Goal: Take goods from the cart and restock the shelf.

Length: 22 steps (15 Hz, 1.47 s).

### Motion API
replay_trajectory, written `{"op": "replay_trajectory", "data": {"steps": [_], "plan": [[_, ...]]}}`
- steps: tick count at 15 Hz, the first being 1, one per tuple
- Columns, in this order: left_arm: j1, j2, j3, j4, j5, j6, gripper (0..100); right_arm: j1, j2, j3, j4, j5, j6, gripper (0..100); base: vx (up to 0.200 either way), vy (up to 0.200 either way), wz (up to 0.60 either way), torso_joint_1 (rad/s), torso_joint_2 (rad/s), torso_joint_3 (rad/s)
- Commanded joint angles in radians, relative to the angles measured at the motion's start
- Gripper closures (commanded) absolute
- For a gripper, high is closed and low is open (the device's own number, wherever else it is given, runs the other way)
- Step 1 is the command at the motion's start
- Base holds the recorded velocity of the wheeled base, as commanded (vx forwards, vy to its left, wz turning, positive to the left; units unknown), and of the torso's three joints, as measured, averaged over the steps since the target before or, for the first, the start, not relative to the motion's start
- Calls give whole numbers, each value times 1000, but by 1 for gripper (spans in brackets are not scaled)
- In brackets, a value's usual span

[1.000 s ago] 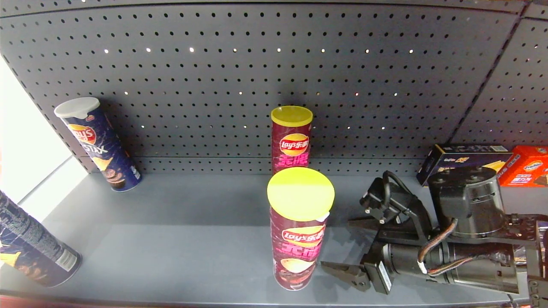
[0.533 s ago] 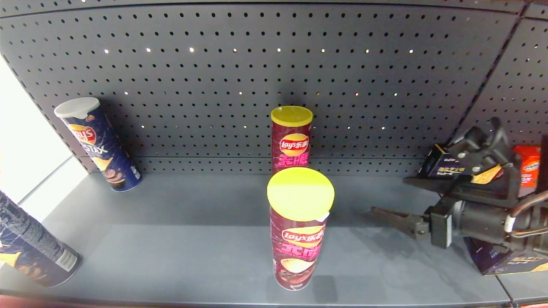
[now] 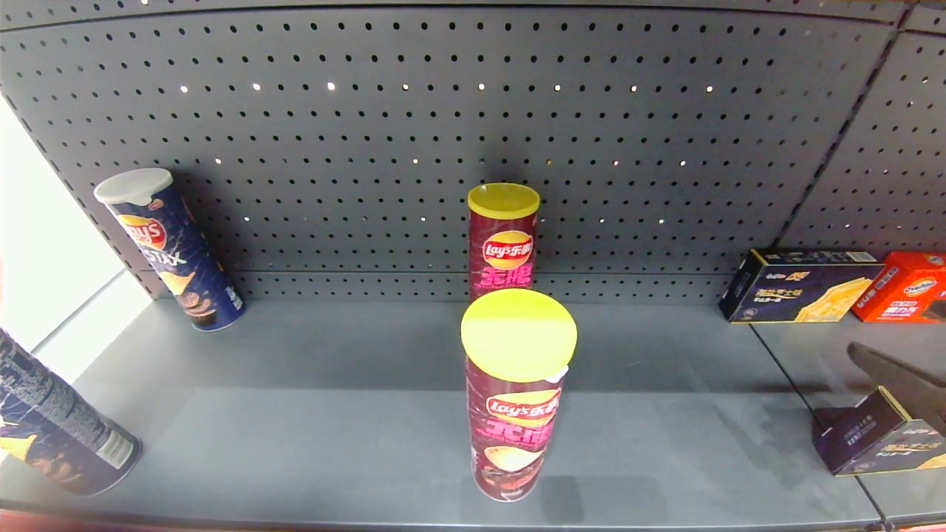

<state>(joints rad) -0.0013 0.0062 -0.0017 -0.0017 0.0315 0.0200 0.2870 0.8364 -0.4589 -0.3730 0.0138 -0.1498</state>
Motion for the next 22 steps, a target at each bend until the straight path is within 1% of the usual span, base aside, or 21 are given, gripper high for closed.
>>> {"op": "replay_trajectory", "data": {"steps": [1,2,3,5,6,7,8,9,10,11,12,13,14,16,17,18,19,20,21,22], "plan": [[0,1,0,0,-2,0,0,-25,-301,178,12,-86,12,0,0,0,0,0,0,0],[0,1,0,0,-2,1,0,-54,-364,212,39,-92,21,0,0,0,0,0,0,0],[0,1,0,0,-2,1,0,-54,-364,212,39,-92,21,0,0,0,0,0,0,0],[1,1,2,0,-4,1,0,-141,-520,237,170,-83,24,0,0,0,0,0,0,0],[1,1,0,-1,-4,1,0,-154,-559,237,217,-83,24,0,0,0,0,0,0,0],[1,1,2,0,-4,3,0,-181,-668,238,336,-95,21,0,0,0,0,0,0,0],[1,1,2,-1,-4,5,0,-220,-727,240,399,-107,21,0,0,0,0,0,0,0],[1,1,2,-1,-4,5,0,-255,-766,260,425,-101,33,0,0,0,0,0,0,0],[1,1,2,-1,-4,5,0,-282,-823,304,427,-61,59,0,0,0,0,0,0,0],[1,1,2,-1,-5,6,0,-284,-836,359,414,-32,75,0,0,0,0,0,0,0],[1,1,2,-1,-5,6,0,-284,-836,359,414,-32,75,0,0,0,0,0,0,0],[0,1,2,-1,-5,6,0,-284,-836,459,296,-21,78,0,0,0,0,0,0,0],[1,1,2,-1,-5,6,0,-284,-836,453,318,6,85,0,0,0,0,0,0,0],[1,1,2,-1,-5,8,0,-284,-836,453,319,120,104,0,0,0,0,0,0,0],[1,1,2,-1,-7,8,0,-284,-836,447,328,132,131,0,0,0,0,0,0,0],[0,1,2,-1,-8,8,0,-284,-836,444,344,41,151,0,0,0,0,0,0,0],[0,1,2,-1,-8,8,0,-284,-836,456,348,-81,165,0,0,0,0,0,0,0],[1,1,2,-1,-8,8,0,-285,-836,456,353,-103,210,0,0,0,0,0,0,0],[1,1,2,-1,-8,8,0,-284,-836,456,375,-37,133,0,0,0,0,0,0,0],[1,1,2,-1,-8,8,0,-284,-836,456,378,40,104,0,0,0,0,0,0,0]]}}
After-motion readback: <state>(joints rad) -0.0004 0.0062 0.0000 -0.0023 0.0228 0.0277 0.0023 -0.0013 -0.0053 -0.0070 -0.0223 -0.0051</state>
